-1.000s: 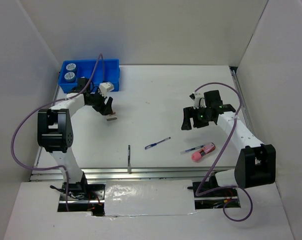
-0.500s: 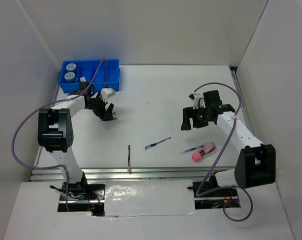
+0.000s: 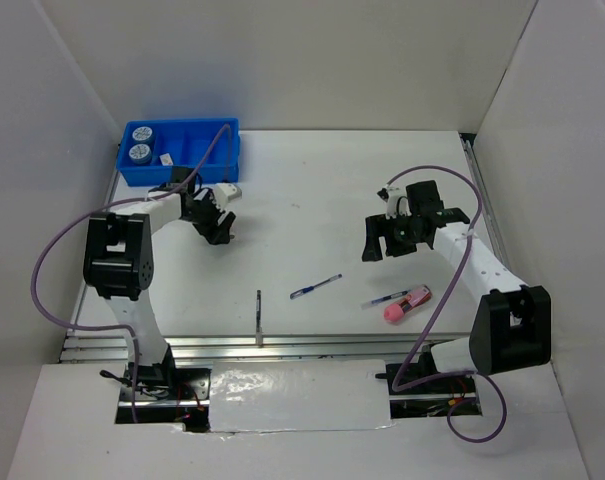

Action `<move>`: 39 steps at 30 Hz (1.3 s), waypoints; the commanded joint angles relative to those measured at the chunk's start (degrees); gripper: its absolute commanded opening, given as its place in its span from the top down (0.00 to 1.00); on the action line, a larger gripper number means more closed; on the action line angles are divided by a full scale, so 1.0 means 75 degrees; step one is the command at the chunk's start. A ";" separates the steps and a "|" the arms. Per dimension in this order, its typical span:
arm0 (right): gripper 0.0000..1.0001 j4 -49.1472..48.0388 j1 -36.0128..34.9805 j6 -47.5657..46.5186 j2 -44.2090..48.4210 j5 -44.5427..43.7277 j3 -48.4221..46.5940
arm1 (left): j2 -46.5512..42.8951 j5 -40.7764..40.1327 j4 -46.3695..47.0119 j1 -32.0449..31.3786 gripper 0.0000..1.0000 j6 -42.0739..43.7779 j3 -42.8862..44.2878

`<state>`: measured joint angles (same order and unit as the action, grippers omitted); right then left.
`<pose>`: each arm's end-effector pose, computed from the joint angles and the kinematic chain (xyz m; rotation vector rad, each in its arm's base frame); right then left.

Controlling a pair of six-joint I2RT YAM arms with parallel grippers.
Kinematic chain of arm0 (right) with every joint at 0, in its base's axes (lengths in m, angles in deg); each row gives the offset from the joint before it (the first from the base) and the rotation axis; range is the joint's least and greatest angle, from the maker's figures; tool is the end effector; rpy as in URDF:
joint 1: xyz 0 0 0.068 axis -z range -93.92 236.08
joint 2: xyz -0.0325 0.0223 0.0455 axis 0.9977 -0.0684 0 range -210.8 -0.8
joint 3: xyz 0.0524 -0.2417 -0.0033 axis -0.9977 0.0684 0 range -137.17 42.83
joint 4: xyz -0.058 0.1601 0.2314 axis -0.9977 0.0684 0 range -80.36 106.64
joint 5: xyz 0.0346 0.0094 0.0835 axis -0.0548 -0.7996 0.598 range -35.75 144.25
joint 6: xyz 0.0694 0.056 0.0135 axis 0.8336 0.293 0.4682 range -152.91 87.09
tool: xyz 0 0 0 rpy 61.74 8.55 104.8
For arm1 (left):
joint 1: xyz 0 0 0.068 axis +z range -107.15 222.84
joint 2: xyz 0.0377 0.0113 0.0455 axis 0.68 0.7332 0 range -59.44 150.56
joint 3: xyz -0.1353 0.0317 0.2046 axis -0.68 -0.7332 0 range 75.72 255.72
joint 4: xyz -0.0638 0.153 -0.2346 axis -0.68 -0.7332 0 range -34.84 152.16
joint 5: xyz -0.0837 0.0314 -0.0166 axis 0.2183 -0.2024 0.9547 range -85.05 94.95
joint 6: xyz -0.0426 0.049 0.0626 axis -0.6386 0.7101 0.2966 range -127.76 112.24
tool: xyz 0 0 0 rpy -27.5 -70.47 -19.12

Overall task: Sort the stationery into containers
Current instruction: Pick up the stapler from the center of the board, then place the stapler in the storage box.

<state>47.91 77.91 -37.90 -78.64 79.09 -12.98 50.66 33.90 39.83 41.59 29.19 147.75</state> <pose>0.3099 0.0787 0.1715 -0.4449 2.5434 0.5863 0.4234 -0.0482 0.0902 0.9687 2.2819 -0.4074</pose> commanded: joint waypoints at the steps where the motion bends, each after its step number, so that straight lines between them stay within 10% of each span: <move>1: 0.19 0.0067 -0.0095 -0.0084 -0.0050 0.0016 -0.0211 | 0.0097 -0.0203 -0.0234 -0.0301 0.22 0.0569 0.0298; 15: 0.19 0.0020 -0.0095 -0.0084 -0.0027 -0.0007 -0.0141 | 0.0061 -0.0192 -0.0281 0.0037 0.68 -0.0062 0.0813; 26: 0.19 -0.0051 -0.0119 -0.0084 -0.0214 0.0063 -0.0141 | 0.0179 -0.0738 0.1907 0.1467 0.94 -0.3706 0.2981; 39: 0.19 -0.0016 -0.0037 -0.0108 -0.0496 -0.0007 -0.0152 | 0.1912 -0.2323 0.4394 0.1644 0.97 -0.5135 0.4516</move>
<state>47.86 77.59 -38.12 -81.72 79.07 -13.00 62.49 19.52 66.93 53.48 -5.15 179.40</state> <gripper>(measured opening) 0.811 0.531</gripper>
